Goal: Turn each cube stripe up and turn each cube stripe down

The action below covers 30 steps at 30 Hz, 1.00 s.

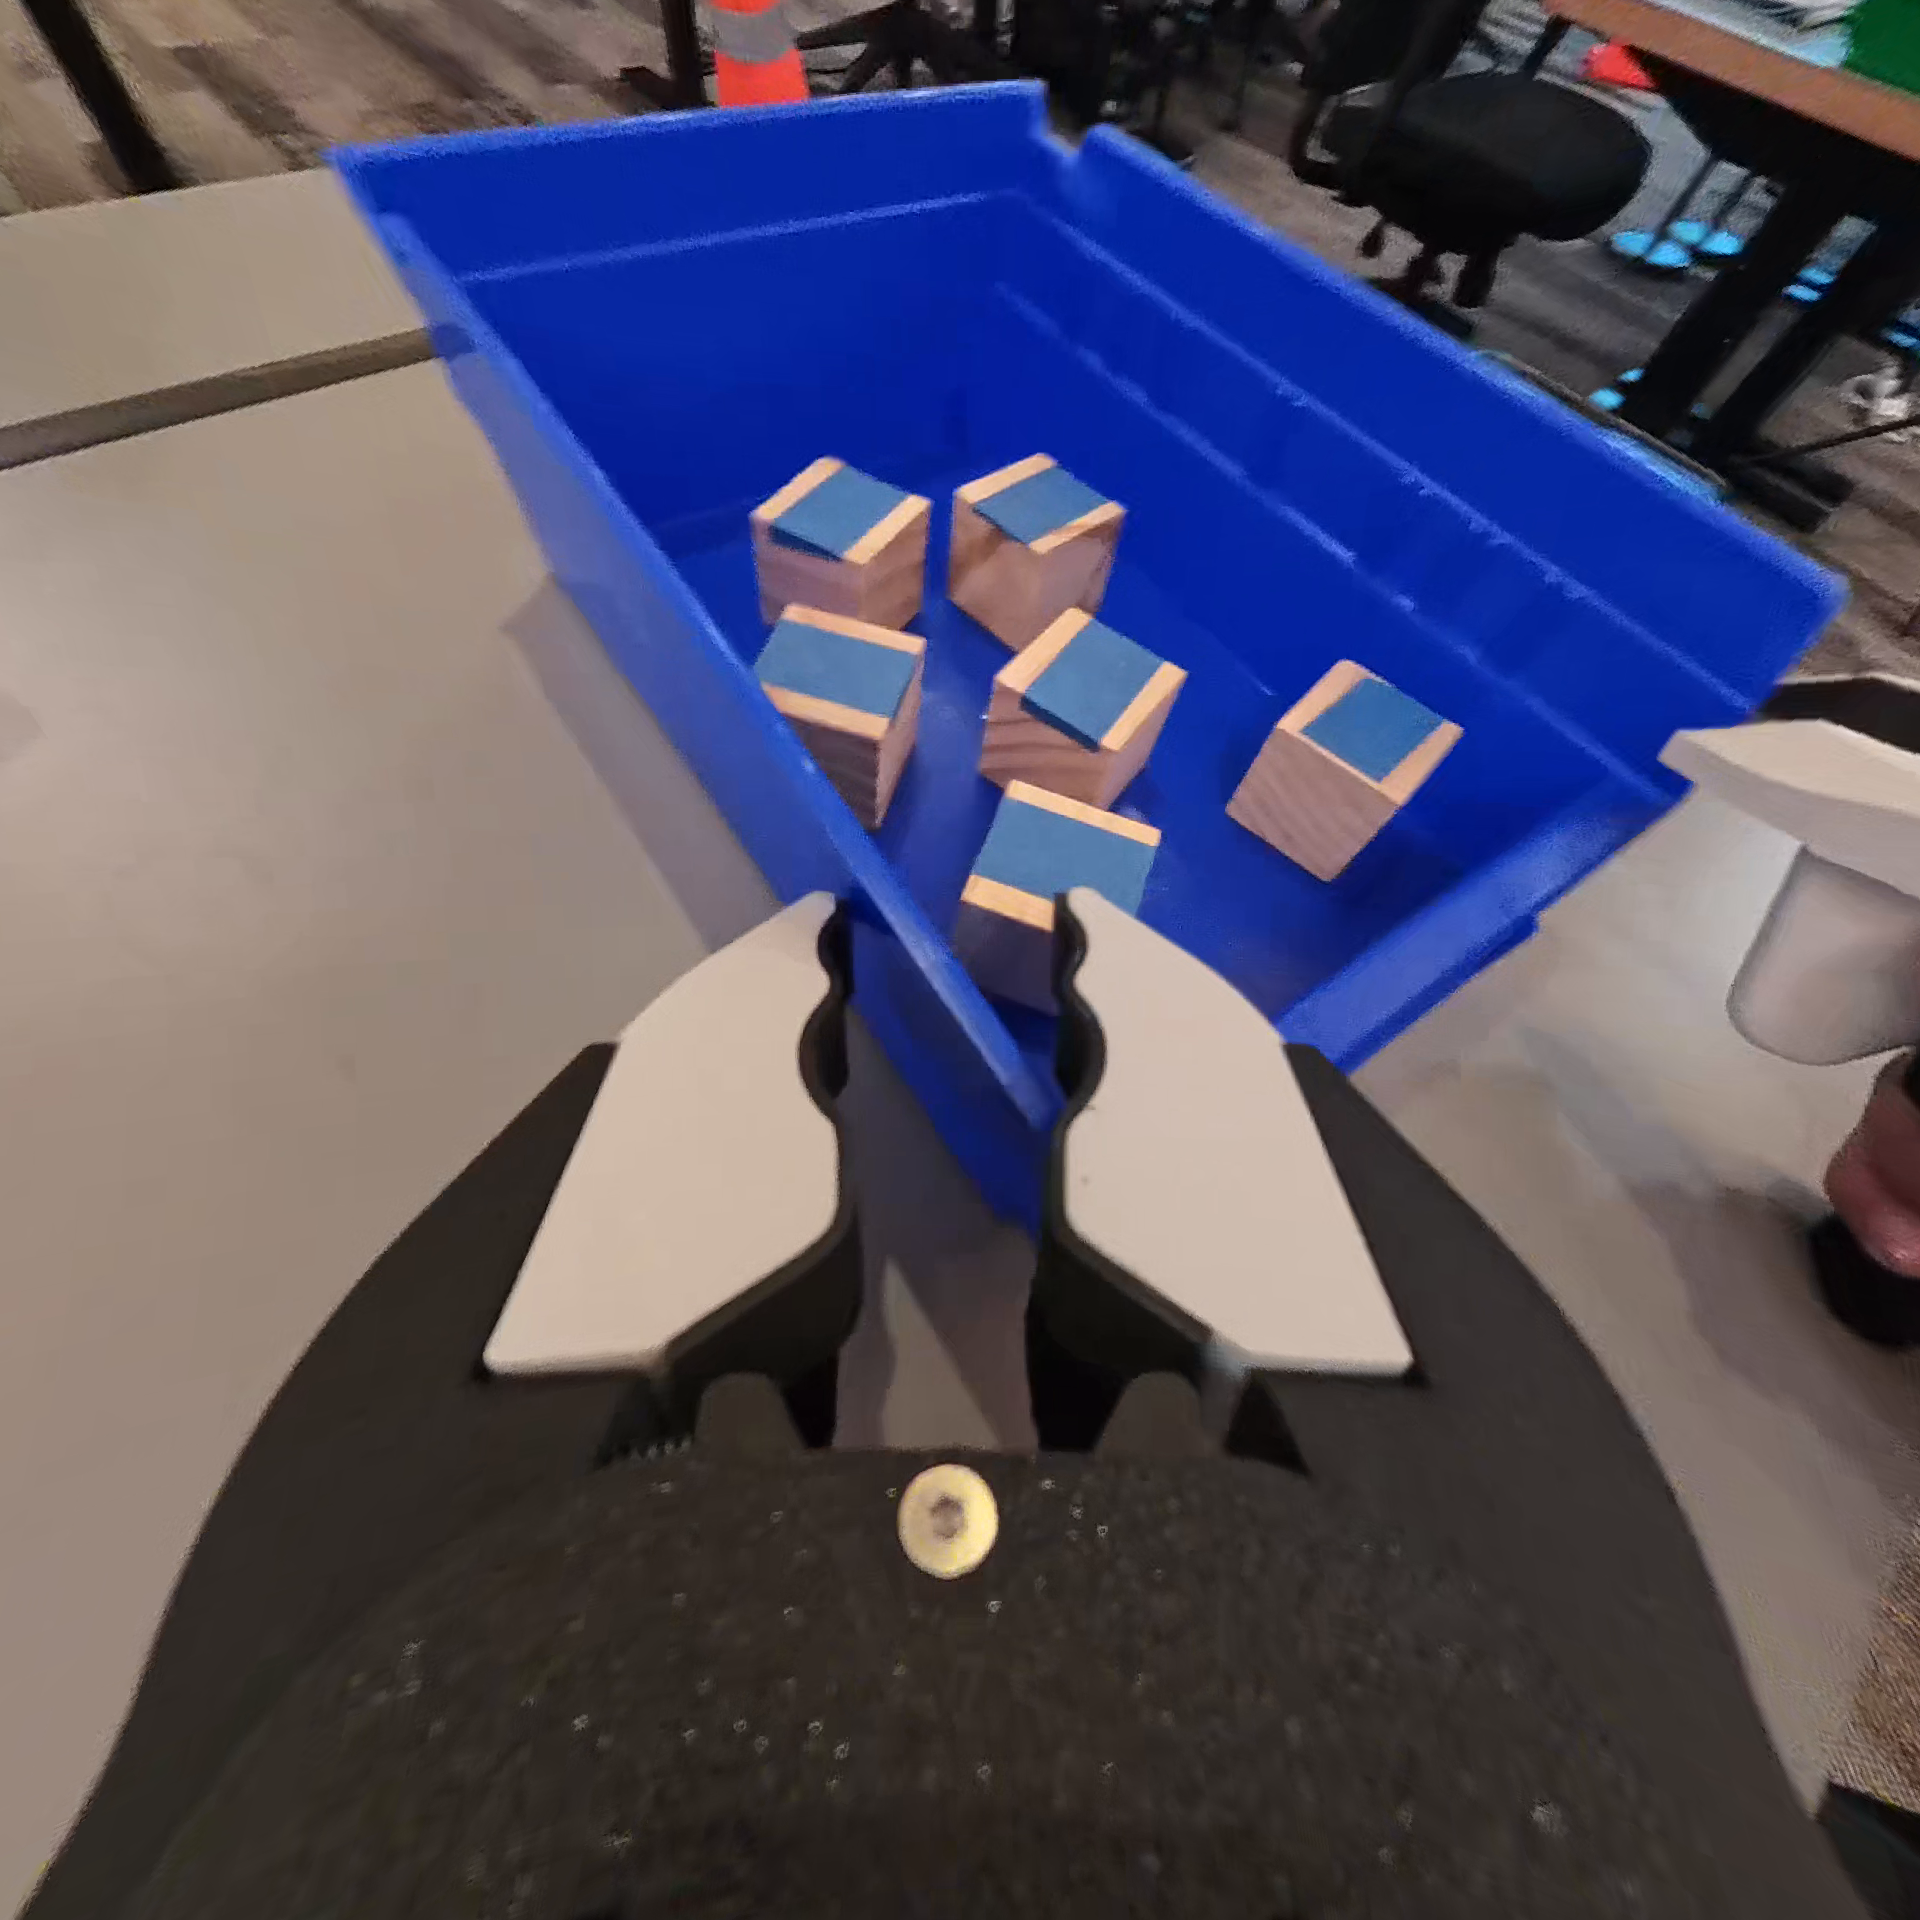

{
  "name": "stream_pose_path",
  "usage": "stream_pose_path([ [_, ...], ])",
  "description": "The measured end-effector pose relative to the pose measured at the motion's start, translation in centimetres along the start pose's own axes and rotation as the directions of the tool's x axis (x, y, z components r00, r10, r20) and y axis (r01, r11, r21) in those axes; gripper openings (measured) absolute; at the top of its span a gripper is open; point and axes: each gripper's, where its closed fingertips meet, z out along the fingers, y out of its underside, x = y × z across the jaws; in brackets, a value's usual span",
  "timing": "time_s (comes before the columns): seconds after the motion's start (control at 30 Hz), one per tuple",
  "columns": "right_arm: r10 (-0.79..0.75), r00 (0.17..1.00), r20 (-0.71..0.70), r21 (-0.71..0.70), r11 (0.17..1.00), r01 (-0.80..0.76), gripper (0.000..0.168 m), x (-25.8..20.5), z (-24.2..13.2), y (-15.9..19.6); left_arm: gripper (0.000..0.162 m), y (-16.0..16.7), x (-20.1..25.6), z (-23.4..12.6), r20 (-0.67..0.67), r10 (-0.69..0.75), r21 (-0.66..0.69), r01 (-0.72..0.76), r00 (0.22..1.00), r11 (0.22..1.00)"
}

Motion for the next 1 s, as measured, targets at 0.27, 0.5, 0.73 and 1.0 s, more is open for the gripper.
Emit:
stream_pose_path([
  [0.27,0.066,0.985,0.161,-0.091,0.994,-0.052,0.02,-4.6,2.5,1.0,0.006,0.5,-4.4,-2.3,0.24,0.043,-0.025,-0.038,0.97,0.999],
  [0.5,-0.002,0.993,0.115,-0.053,0.999,0.009,0.004,-10.9,-0.4,0.5,0.006,1.0,-7.6,-10.3,0.332,0.05,0.055,-0.072,0.942,0.996],
  [0.73,-0.078,0.947,0.312,-0.014,0.996,0.086,0.003,-25.0,-1.0,1.5,0.005,3.9,-16.5,-21.7,0.528,-0.028,0.097,-0.027,0.849,0.995],
  [1.0,-0.141,0.898,0.418,-0.123,0.97,0.209,0.004,-32.6,0.5,6.3,0.006,10.5,-21.7,-25.4,0.585,-0.127,0.073,0.104,0.801,0.992],
])
